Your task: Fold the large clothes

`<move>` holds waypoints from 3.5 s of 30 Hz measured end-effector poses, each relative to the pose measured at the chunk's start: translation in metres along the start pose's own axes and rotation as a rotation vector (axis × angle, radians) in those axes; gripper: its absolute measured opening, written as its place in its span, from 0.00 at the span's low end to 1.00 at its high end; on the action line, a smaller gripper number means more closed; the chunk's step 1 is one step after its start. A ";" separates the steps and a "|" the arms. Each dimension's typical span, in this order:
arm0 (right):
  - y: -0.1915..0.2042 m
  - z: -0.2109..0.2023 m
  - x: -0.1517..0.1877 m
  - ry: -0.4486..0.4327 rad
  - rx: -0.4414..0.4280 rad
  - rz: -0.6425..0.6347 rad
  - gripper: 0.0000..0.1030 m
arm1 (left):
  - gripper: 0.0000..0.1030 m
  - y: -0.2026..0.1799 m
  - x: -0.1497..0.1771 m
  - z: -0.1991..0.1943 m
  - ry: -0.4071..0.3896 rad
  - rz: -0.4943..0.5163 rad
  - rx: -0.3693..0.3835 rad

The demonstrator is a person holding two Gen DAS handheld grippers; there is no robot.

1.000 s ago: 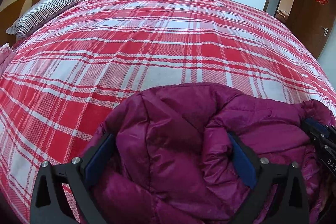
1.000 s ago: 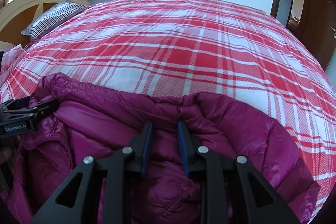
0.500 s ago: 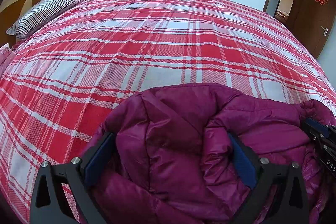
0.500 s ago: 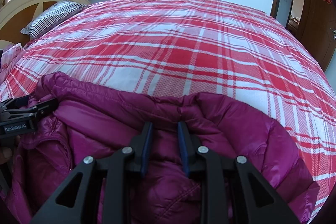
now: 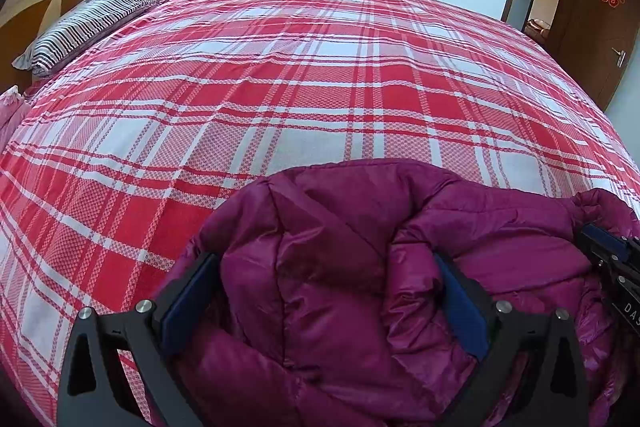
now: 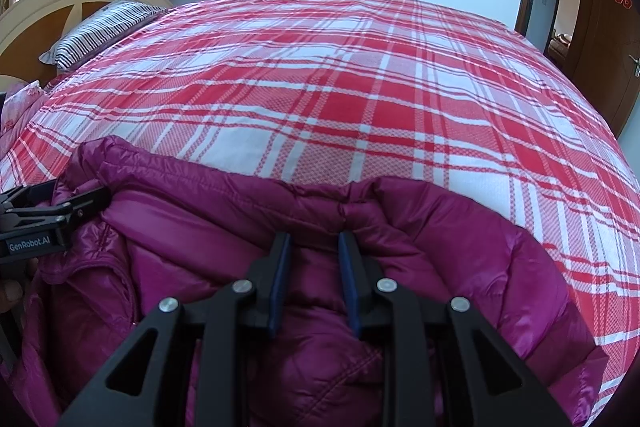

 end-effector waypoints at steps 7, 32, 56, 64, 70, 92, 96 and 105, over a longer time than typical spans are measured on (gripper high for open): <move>-0.009 -0.042 -0.010 -0.018 -0.007 0.005 0.41 | 0.99 0.012 -0.009 -0.051 0.008 -0.075 0.193; -0.088 -0.313 0.373 -0.006 0.049 0.258 0.76 | 0.99 -0.028 0.348 -0.281 -0.077 0.217 0.196; -0.023 -0.530 0.312 -0.348 -0.410 0.236 0.07 | 0.12 -0.022 0.254 -0.492 -0.413 0.074 0.812; -0.057 -0.454 0.192 -0.355 -0.404 0.349 0.07 | 0.13 -0.017 0.171 -0.379 -0.346 0.136 0.634; -0.086 -0.344 0.139 -0.254 -0.328 0.457 0.07 | 0.25 0.000 0.142 -0.285 -0.183 0.045 0.533; -0.002 -0.237 0.139 -0.233 -0.085 0.152 0.82 | 0.78 -0.103 0.127 -0.207 -0.278 0.322 0.043; 0.045 -0.209 0.151 -0.194 -0.057 -0.076 0.81 | 0.78 -0.102 0.122 -0.189 -0.277 0.331 -0.029; -0.002 -0.155 0.149 -0.066 -0.031 0.110 0.80 | 0.85 -0.078 0.126 -0.145 -0.158 0.166 0.081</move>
Point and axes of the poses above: each gripper's, at about its wrist camera, not at the fingertips, and z roughly the way its jaws point, y to its left, x to its underside, the point moved 8 cm from there along z, roughly the way its jaws point, and after that the axes turned 11 degrees about z, right-handed, at the moved point
